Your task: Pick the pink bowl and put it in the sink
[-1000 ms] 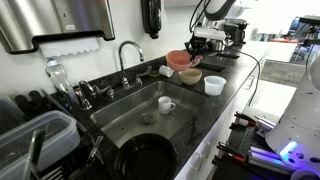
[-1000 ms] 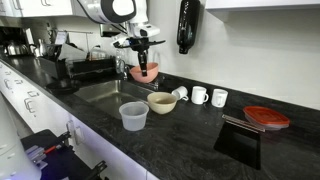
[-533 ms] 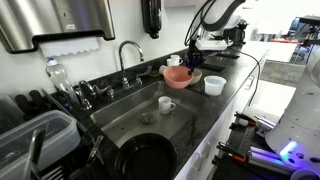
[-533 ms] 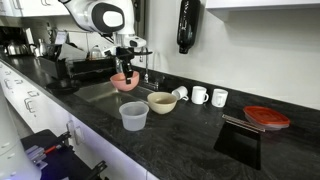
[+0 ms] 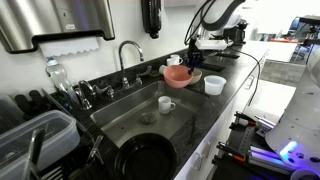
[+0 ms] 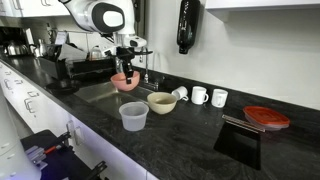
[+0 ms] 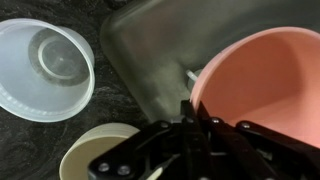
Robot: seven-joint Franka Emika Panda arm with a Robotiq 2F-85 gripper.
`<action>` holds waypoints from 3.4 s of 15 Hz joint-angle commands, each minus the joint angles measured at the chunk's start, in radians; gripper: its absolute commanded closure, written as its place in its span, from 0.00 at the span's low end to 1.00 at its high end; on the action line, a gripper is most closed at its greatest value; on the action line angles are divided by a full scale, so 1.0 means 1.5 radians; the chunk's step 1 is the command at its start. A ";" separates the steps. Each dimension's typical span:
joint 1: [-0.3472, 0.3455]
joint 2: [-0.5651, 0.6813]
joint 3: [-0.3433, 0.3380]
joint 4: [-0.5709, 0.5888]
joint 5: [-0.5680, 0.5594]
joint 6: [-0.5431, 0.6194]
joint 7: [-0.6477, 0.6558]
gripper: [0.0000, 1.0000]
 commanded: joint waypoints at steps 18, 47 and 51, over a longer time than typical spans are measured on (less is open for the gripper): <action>0.105 0.321 0.086 0.186 0.013 0.048 -0.152 0.99; 0.099 0.282 0.055 0.163 0.004 0.098 -0.153 0.08; 0.082 0.184 0.020 0.116 -0.074 0.095 -0.096 0.00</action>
